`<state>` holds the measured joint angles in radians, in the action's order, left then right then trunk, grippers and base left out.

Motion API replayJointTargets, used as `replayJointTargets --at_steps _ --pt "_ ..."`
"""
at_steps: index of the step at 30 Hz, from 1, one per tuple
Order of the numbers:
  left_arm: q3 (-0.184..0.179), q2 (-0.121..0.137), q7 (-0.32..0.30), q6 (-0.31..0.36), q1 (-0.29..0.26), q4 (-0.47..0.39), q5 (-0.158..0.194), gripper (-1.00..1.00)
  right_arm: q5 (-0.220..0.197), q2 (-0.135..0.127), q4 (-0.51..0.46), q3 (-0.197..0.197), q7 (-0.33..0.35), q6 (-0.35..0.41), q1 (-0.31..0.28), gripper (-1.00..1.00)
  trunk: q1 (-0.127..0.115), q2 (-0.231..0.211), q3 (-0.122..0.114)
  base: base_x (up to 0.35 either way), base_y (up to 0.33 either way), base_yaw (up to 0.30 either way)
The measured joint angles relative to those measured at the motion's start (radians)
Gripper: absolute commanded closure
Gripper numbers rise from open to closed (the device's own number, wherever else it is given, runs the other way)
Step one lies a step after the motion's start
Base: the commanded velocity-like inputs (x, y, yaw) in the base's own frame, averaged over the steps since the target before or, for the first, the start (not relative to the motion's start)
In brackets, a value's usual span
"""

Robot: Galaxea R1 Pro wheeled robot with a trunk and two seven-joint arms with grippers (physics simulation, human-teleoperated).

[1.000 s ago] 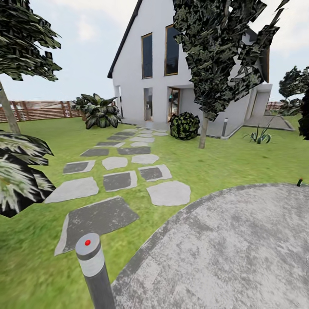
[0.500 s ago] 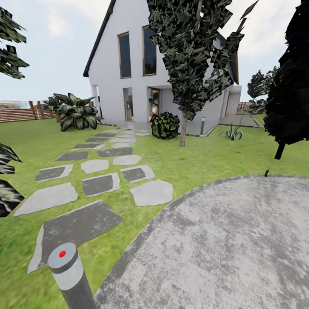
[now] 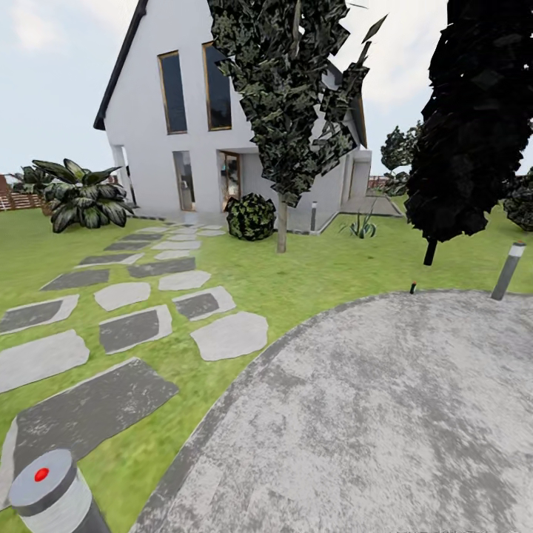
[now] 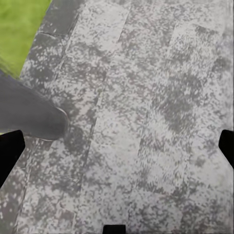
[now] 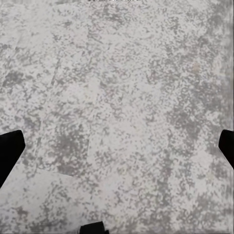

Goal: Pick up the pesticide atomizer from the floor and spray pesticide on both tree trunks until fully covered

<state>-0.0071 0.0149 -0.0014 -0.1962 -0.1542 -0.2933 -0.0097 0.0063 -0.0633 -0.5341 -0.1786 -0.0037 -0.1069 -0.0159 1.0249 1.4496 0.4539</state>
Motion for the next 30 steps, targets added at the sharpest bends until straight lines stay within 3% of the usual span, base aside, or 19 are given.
replayJointTargets --at_steps 30 --pt "0.008 0.005 0.004 0.000 0.000 -0.001 0.005 -1.00 0.001 0.000 0.002 0.000 0.000 0.000 0.000 -1.00 0.000 0.000 0.000 0.010 -0.014 -0.300"
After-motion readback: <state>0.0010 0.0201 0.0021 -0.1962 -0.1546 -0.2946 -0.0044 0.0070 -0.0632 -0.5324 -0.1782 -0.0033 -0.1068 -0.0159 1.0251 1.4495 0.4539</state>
